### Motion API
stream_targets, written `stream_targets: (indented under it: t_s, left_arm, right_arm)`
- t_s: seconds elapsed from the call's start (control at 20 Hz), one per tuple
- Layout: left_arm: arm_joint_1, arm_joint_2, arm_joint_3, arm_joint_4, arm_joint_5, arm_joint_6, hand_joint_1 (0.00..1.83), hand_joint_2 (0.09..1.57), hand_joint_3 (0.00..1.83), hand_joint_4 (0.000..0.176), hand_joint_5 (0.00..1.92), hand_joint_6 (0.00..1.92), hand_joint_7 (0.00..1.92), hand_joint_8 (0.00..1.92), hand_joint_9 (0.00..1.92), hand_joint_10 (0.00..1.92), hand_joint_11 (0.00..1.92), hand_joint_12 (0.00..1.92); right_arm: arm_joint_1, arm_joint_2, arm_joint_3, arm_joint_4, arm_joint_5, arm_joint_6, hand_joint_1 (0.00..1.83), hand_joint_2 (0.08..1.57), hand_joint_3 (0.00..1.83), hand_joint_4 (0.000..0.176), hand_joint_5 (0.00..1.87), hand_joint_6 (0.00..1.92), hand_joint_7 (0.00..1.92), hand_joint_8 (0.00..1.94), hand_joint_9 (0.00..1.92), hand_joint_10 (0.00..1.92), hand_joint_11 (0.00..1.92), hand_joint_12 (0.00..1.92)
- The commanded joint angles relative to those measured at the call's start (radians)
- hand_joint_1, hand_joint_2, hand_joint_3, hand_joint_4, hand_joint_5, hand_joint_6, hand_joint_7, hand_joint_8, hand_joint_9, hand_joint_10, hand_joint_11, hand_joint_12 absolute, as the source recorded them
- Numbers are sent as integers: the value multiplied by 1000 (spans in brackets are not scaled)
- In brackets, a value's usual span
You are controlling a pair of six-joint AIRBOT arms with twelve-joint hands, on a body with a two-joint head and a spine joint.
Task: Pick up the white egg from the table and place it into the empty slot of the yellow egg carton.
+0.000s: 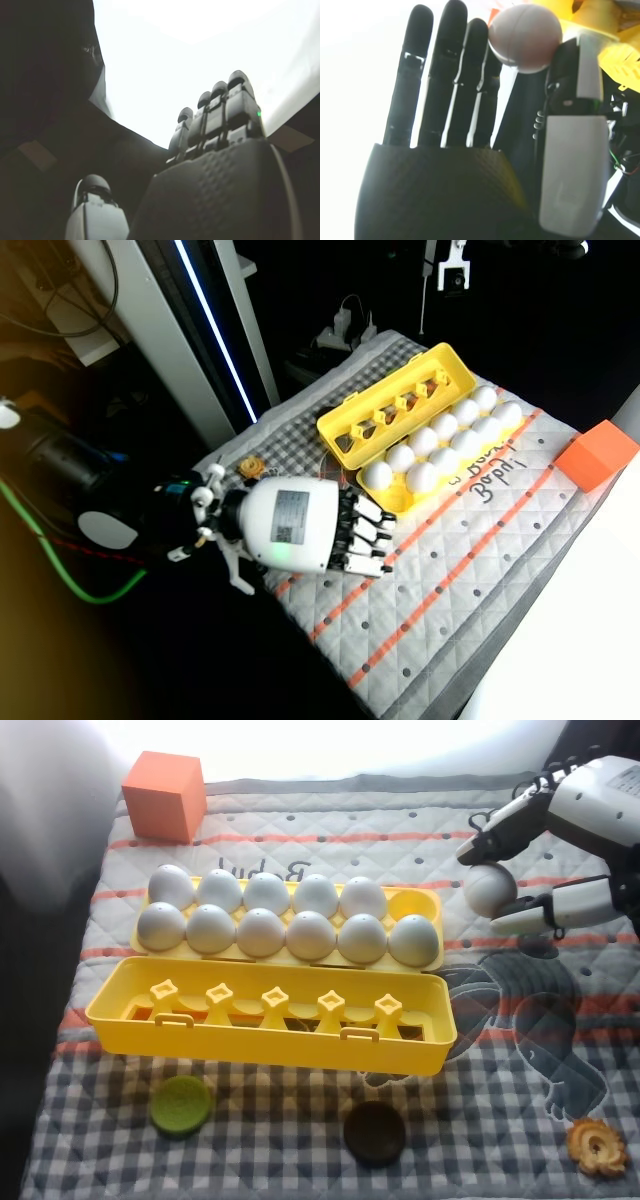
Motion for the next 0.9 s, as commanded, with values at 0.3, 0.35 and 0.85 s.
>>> stream_targets:
  t_s: [0.3,0.35,0.85]
  left_arm:
    - [-4,0,2,10,-123,-7,0,727,0,115,0,0,0,0,0,0,0,0]
    - [-4,0,3,10,-123,-7,0,730,0,103,0,0,0,0,0,0,0,0]
    - [-4,2,3,12,-122,-7,0,741,1,100,0,0,0,0,0,0,0,0]
  right_arm:
    - [57,-46,30,14,113,16,956,994,0,0,1021,30,1072,2,1057,7,692,828]
    - [61,-51,34,14,113,16,935,997,0,0,1023,7,1091,2,1101,7,797,713]
    - [93,-98,63,-17,112,37,1240,1066,8,0,1013,867,1165,710,1228,4,1034,539]
